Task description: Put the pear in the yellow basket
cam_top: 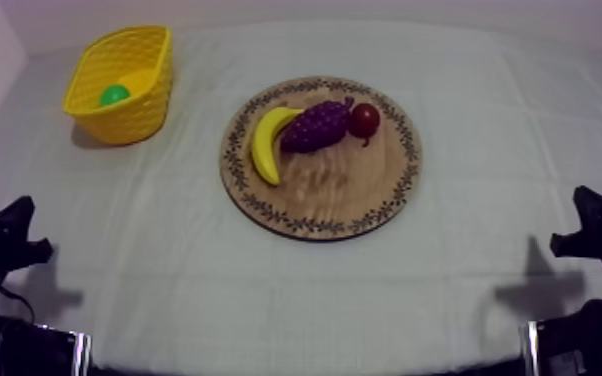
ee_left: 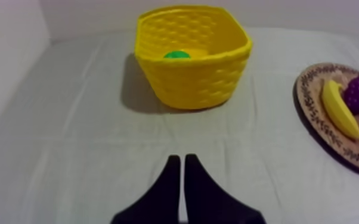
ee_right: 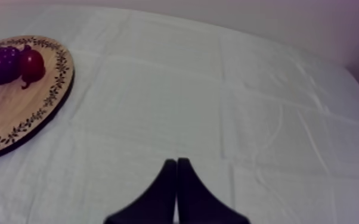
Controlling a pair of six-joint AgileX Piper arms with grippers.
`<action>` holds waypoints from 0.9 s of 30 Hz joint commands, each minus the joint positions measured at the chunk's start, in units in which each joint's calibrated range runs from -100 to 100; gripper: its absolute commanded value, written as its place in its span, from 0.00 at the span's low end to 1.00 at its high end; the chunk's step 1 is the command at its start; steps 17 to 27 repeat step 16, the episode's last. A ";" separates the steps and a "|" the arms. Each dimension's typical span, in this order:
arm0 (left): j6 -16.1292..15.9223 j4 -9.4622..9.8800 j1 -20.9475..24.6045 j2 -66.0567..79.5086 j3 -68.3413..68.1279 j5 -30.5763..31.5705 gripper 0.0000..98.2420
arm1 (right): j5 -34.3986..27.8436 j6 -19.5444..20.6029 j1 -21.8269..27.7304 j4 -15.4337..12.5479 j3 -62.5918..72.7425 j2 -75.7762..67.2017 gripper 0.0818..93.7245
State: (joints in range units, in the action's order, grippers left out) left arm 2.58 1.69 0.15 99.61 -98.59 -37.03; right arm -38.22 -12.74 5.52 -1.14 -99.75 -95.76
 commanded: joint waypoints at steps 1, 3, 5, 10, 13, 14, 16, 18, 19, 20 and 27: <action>7.05 0.11 0.09 0.03 -0.65 5.13 0.00 | 0.00 0.02 -0.01 0.00 -0.03 0.01 0.00; 8.70 0.18 0.14 0.04 -0.92 6.06 0.00 | 0.00 -0.01 -0.01 0.00 -0.03 0.01 0.00; 9.40 0.21 0.16 0.05 -1.06 6.52 0.00 | 0.00 0.01 -0.01 0.00 -0.03 0.01 0.00; 9.25 0.24 0.18 0.05 -1.17 6.88 0.00 | 0.00 0.02 -0.01 0.00 -0.03 0.01 0.00; 9.13 0.24 0.18 0.05 -1.18 6.93 0.00 | 0.00 0.02 -0.01 0.00 -0.03 0.01 0.00; 9.11 0.24 0.18 0.05 -1.18 6.94 0.00 | 0.00 0.02 -0.01 0.00 -0.03 0.01 0.00; 9.09 0.24 0.18 0.05 -1.19 6.95 0.00 | 0.00 0.02 -0.01 0.00 -0.03 0.01 0.00; 9.09 0.24 0.18 0.05 -1.19 6.95 0.00 | 0.00 0.02 -0.01 0.00 -0.03 0.01 0.00; 9.09 0.24 0.18 0.05 -1.19 6.95 0.00 | 0.00 0.02 -0.01 0.00 -0.03 0.01 0.00; 9.09 0.24 0.18 0.05 -1.19 6.95 0.00 | 0.00 0.02 -0.01 0.00 -0.03 0.01 0.00; 9.09 0.24 0.18 0.05 -1.19 6.95 0.00 | 0.00 0.02 -0.01 0.00 -0.03 0.01 0.00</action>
